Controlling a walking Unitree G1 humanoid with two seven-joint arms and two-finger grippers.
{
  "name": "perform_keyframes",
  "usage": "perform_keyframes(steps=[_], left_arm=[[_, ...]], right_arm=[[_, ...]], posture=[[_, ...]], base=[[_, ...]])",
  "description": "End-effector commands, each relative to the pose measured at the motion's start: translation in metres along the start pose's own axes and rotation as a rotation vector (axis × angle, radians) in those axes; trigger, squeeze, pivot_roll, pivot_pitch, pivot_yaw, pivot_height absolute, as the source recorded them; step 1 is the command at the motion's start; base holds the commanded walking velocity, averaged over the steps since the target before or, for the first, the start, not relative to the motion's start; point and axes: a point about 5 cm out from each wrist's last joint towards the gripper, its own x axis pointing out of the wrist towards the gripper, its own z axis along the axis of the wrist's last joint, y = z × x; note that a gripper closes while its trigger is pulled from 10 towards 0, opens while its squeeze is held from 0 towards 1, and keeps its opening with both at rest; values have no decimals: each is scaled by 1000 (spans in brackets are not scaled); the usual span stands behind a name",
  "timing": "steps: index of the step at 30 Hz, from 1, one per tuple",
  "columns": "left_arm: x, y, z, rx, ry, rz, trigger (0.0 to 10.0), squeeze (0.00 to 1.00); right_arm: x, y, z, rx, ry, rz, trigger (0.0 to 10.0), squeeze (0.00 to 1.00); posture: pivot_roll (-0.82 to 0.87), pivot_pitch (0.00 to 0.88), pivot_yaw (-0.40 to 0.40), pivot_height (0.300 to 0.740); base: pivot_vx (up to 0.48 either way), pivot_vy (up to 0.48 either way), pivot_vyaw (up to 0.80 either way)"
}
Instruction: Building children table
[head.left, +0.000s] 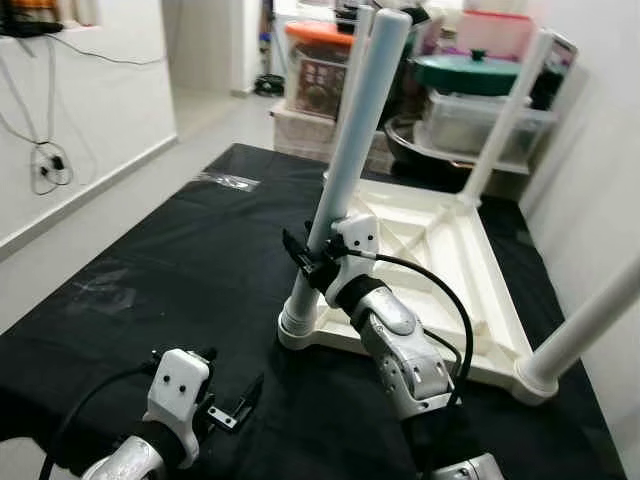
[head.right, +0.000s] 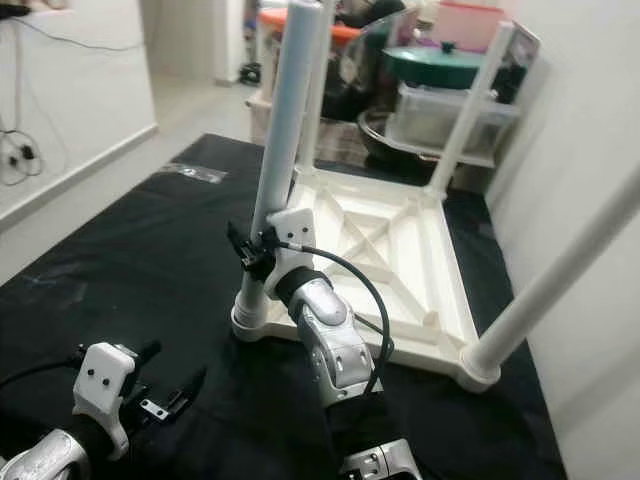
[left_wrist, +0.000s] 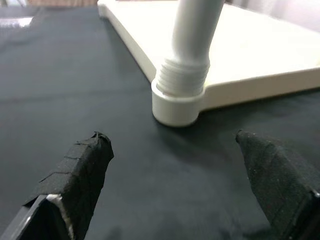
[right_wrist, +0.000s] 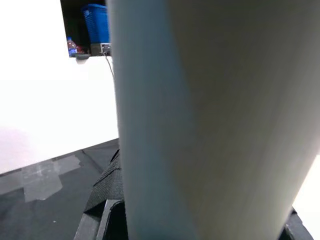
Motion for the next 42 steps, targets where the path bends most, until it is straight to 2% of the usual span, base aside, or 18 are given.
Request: perform_keyframes(steps=[1,3,5,6,12,17,20,28,37,42], left_arm=[[-3,3,-4,-5,19,12,10000,0],[-2,2,-3,-3,18,9,10000,0],[-2,2,-3,-2,17,8,10000,0],[-2,2,-3,-1,17,5,10000,0],[-1,0,-4,-4,22,-9,10000,0],[-2,-2,-5,-6,28,-23,10000,0],[-2,-2,-5,-4,31,-24,10000,0],[-3,-2,-6,-4,35,-22,10000,0],[-8,-2,-8,-9,54,-16,10000,0],[-9,-3,-8,-12,53,-17,10000,0]], right_arm=[[-8,-6,-26,32,140,-20,10000,0],[-7,0,-29,48,172,61,10000,0],[-7,1,-28,59,175,83,10000,0],[-6,2,-28,90,184,128,10000,0],[-7,5,-32,110,229,222,10000,0],[-7,2,-37,121,274,242,10000,0],[-2,-5,-38,146,301,246,10000,0],[8,-5,-36,134,308,305,10000,0],[5,0,-23,160,261,653,10000,0],[8,-1,-25,176,276,700,10000,0]], posture=[[92,0,-107,740],[92,0,-107,740],[92,0,-107,740],[89,0,-107,740],[92,0,-108,740],[91,0,-110,740],[91,0,-110,740],[102,0,-115,740],[117,0,-117,740],[130,0,-121,740]], base=[[0,0,0],[0,0,0],[0,0,0],[0,0,0],[0,0,0],[0,0,0],[0,0,0],[0,0,0],[0,0,0],[0,0,0]])
